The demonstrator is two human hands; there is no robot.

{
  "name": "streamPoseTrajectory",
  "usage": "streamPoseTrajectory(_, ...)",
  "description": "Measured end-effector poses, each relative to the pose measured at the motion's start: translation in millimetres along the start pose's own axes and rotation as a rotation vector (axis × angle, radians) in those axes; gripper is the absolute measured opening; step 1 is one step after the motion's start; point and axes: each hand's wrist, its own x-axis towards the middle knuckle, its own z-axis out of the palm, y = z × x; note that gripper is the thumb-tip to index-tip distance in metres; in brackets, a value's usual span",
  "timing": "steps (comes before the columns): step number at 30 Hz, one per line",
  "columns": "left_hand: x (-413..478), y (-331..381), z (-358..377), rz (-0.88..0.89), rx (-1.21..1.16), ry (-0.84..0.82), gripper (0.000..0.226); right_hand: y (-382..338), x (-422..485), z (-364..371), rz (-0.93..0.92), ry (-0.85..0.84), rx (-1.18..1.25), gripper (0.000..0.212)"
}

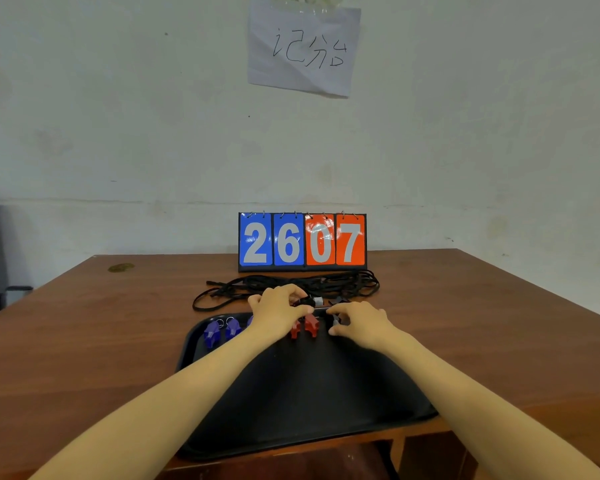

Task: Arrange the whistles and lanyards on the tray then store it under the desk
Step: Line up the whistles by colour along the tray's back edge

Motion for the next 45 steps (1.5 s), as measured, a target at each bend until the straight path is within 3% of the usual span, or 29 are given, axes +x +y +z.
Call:
streamPoseTrajectory(6, -6.4, 9.1, -5.2, 0.023, -0.081, 0.011, 0.035, 3.3, -5.9, -3.6, -0.015, 0.052, 0.061, 0.058)
streamPoseTrajectory(11, -12.6, 22.6, -5.3, 0.113, -0.161, -0.037, 0.042, 2.8, -21.0, -33.0, -0.165, 0.159, 0.299, 0.05)
streamPoseTrajectory(15, -14.0, 34.2, 1.5, 0.179, -0.222, -0.04, 0.041, 3.4, -37.7, -46.8, -0.217, 0.168, 0.288, 0.031)
streamPoseTrajectory(21, -13.2, 43.1, 7.5, 0.182, -0.325, -0.096, 0.033, 17.7, -49.4, -50.7, -0.229, 0.192, 0.305, 0.034)
streamPoseTrajectory(28, -5.6, 45.9, 13.9, 0.26, -0.183, -0.022, 0.024, 34.3, -44.3, -42.6, -0.124, 0.179, 0.472, 0.036)
streamPoseTrajectory(34, 9.4, 31.6, 23.6, 0.29, -0.115, -0.088, 0.025, 44.8, -41.2, -40.8, -0.115, 0.078, 0.533, 0.033)
streamPoseTrajectory(38, 10.0, 30.3, 24.9, 0.25, -0.003, -0.016, 0.038, 45.1, -30.0, -29.7, -0.025, 0.092, 0.459, 0.038)
streamPoseTrajectory(40, 11.9, 26.3, 26.0, 0.234, 0.07, 0.002, 0.032, 43.6, -23.0, -23.7, 0.053, 0.07, 0.408, 0.04)
streamPoseTrajectory(45, 14.4, 18.8, 32.5, 0.274, 0.262, -0.146, 0.038, 37.0, -5.5, -12.1, 0.172, 0.009, 0.274, 0.04)
